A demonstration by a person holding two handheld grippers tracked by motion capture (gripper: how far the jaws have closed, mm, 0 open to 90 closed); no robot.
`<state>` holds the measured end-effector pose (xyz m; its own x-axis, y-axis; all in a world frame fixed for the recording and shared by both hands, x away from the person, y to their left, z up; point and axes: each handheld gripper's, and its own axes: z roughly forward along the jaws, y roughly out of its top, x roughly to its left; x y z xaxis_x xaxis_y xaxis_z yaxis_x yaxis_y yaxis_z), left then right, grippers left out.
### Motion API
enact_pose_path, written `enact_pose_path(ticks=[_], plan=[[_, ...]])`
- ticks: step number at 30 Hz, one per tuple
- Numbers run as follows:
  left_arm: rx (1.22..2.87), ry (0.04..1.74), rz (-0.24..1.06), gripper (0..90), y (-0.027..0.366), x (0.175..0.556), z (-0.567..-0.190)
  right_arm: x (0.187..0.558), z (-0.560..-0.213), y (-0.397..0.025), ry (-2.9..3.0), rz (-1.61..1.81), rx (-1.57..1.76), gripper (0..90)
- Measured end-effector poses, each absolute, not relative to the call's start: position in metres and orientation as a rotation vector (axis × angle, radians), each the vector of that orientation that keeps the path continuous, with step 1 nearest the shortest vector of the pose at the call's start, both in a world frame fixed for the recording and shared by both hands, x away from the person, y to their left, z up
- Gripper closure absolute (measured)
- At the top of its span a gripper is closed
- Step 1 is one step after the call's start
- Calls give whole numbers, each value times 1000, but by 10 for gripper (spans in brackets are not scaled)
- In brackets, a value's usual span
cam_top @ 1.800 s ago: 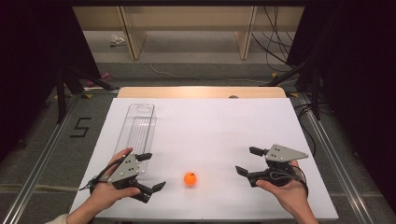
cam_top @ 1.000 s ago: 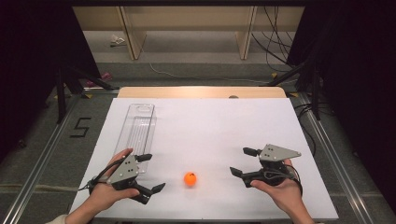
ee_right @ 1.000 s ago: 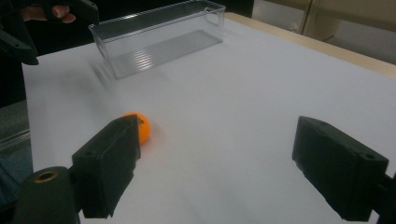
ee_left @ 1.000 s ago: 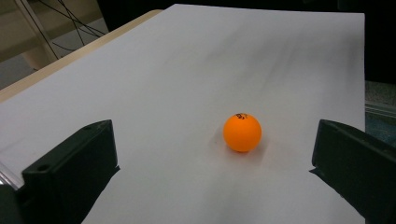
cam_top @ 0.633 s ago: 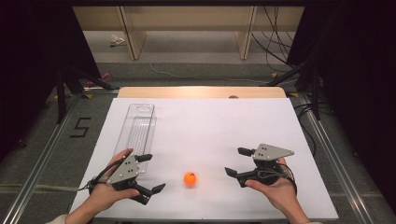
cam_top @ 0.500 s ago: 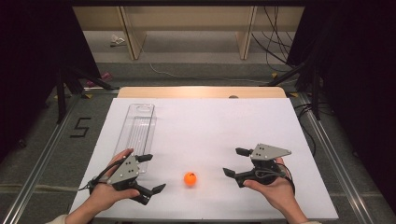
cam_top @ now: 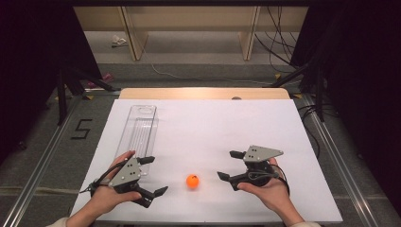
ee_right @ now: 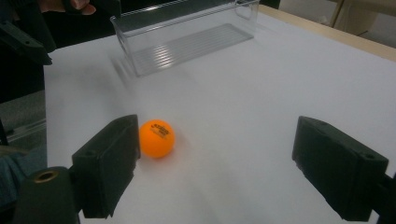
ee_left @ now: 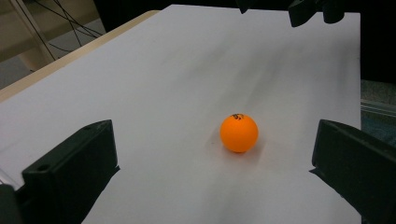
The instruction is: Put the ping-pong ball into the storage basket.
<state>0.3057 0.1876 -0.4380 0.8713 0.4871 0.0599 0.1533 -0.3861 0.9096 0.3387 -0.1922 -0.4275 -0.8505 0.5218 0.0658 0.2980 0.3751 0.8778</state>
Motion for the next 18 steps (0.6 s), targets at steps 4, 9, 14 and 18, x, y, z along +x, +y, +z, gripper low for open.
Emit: enact_pose_path(ticks=[4, 9, 14, 18], plan=[[1960, 469, 386, 0, 188, 306, -438, 340, -429, -187, 2427, 1468, 718, 162], [1960, 469, 386, 0, 188, 306, -438, 341, -431, -181, 2445, 1463, 708, 162], [1960, 468, 385, 0, 188, 306, -438, 342, -433, -173, 2470, 1457, 685, 162], [1959, 467, 385, 0, 188, 306, -438, 343, -435, -167, 2493, 1452, 675, 162]])
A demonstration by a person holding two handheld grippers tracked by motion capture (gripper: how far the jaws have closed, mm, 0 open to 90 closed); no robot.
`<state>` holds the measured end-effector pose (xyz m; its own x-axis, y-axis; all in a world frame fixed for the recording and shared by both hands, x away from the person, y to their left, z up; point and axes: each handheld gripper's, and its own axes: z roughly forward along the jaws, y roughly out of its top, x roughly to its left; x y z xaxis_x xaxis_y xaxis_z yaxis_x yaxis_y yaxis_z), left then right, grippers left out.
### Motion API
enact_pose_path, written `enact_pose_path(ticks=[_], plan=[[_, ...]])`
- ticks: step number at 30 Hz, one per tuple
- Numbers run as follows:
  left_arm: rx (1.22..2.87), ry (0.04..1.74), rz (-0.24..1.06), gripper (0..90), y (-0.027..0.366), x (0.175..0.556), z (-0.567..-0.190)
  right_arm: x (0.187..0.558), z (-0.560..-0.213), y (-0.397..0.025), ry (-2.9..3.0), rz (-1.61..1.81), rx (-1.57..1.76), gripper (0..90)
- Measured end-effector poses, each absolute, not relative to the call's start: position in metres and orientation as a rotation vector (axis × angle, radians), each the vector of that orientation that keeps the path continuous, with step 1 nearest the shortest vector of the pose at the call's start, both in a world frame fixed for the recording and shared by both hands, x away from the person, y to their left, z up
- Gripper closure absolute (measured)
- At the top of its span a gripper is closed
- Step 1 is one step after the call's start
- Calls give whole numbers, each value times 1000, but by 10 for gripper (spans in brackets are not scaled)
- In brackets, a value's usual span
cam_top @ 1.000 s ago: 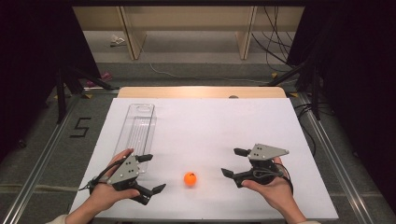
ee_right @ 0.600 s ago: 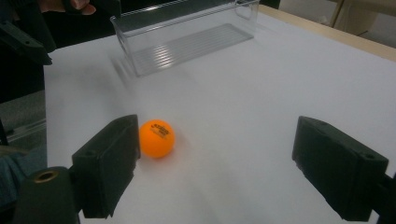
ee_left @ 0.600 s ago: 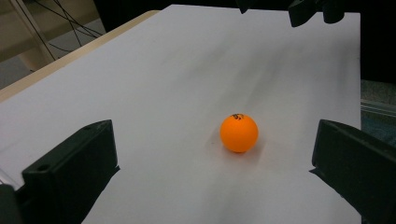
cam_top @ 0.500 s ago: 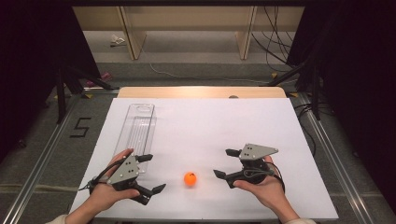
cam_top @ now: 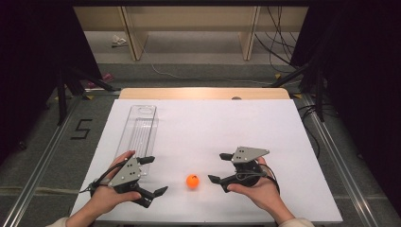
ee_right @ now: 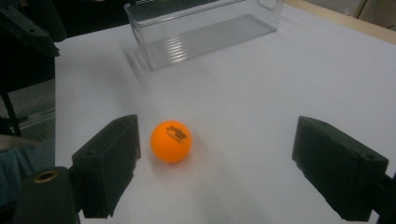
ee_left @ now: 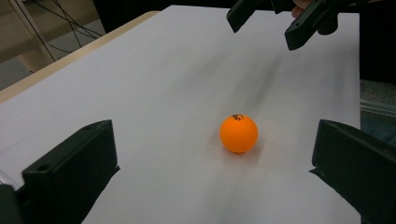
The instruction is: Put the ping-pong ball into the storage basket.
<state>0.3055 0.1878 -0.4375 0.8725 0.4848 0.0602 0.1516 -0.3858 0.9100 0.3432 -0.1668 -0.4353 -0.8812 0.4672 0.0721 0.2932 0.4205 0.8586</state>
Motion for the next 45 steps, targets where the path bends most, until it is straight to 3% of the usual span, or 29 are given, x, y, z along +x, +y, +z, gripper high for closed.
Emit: enact_pose_path(ticks=[45], plan=[[1958, 462, 387, 0, 188, 305, -437, 355, -459, -115, 2662, 1363, 567, 163]])
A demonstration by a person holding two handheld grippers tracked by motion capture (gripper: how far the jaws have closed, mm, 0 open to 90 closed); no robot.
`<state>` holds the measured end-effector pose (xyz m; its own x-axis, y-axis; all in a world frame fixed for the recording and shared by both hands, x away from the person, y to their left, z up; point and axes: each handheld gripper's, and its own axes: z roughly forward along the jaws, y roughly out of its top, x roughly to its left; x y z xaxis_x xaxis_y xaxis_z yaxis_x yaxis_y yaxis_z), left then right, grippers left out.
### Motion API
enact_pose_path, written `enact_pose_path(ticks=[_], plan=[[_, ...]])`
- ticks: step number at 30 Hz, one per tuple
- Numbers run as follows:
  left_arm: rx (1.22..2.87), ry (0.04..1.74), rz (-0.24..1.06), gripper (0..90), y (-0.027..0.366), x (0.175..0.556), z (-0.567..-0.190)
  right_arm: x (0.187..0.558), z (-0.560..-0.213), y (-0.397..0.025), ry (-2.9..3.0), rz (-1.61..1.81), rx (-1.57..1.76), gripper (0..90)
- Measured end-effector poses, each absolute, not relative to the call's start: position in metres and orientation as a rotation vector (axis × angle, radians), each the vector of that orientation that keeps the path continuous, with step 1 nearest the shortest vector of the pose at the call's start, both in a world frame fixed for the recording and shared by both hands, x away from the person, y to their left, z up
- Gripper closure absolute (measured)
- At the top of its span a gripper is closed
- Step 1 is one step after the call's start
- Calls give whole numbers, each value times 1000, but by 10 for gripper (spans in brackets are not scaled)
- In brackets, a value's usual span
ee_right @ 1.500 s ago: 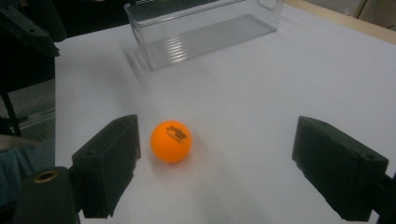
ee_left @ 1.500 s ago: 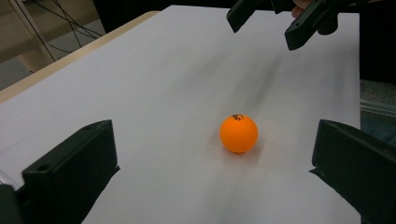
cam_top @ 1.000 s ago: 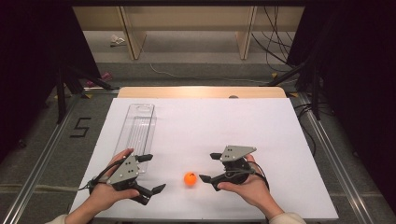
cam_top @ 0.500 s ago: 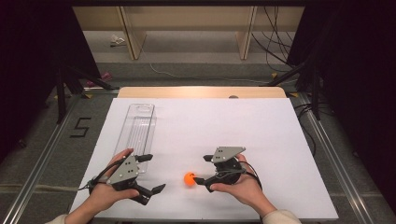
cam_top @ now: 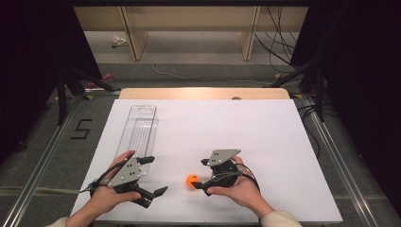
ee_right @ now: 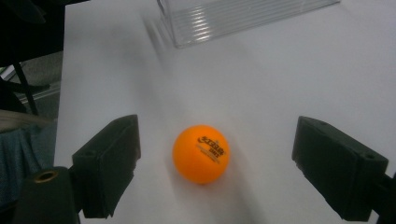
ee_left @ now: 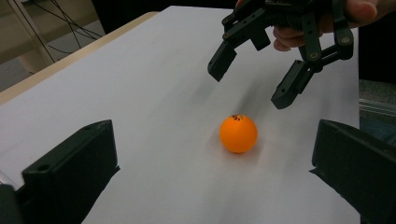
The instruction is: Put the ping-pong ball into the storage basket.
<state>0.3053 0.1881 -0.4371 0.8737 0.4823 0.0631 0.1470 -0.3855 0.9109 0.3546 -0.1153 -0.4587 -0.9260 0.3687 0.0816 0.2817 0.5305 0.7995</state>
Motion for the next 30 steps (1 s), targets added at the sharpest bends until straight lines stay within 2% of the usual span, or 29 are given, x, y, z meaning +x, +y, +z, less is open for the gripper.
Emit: enact_pose_path(ticks=[23, 30], plan=[[1955, 460, 384, 0, 189, 305, -437, 361, -478, -92, 2751, 1266, 544, 170], [1956, 460, 385, 0, 189, 305, -437, 362, -483, -87, 2771, 1244, 541, 198]])
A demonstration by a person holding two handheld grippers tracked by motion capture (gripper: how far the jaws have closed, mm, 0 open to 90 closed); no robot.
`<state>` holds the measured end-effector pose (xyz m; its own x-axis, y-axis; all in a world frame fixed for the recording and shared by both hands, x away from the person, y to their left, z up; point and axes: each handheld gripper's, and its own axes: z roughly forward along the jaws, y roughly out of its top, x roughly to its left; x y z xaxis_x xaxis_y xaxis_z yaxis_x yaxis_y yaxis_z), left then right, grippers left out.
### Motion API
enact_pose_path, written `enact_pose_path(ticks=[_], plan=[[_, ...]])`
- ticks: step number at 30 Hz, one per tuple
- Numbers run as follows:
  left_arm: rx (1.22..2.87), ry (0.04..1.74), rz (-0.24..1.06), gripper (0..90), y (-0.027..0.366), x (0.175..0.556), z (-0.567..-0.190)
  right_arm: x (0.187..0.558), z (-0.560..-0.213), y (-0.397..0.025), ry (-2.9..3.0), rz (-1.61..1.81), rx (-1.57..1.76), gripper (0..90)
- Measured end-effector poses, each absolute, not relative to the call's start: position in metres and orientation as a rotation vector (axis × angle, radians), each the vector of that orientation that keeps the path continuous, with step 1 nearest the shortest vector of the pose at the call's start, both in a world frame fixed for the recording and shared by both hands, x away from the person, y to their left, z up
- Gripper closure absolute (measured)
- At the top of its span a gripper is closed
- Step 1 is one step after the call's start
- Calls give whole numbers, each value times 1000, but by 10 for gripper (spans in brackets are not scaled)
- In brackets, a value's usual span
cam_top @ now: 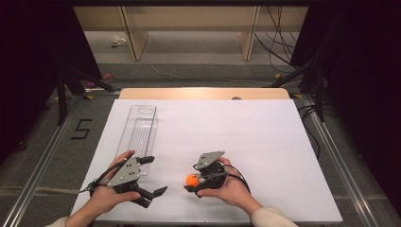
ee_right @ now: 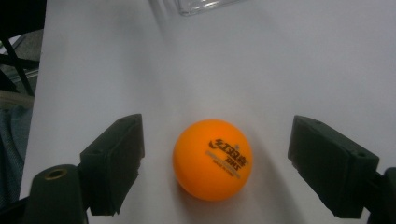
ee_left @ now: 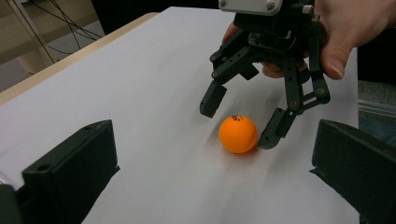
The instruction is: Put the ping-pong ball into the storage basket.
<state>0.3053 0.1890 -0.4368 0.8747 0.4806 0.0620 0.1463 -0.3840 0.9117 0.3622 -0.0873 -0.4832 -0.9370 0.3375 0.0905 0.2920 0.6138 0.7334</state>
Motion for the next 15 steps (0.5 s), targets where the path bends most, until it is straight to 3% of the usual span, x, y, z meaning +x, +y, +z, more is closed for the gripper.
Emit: enact_pose_path(ticks=[15], plan=[[1956, 459, 383, 0, 189, 305, -437, 364, -490, -81, 2789, 1195, 543, 270]])
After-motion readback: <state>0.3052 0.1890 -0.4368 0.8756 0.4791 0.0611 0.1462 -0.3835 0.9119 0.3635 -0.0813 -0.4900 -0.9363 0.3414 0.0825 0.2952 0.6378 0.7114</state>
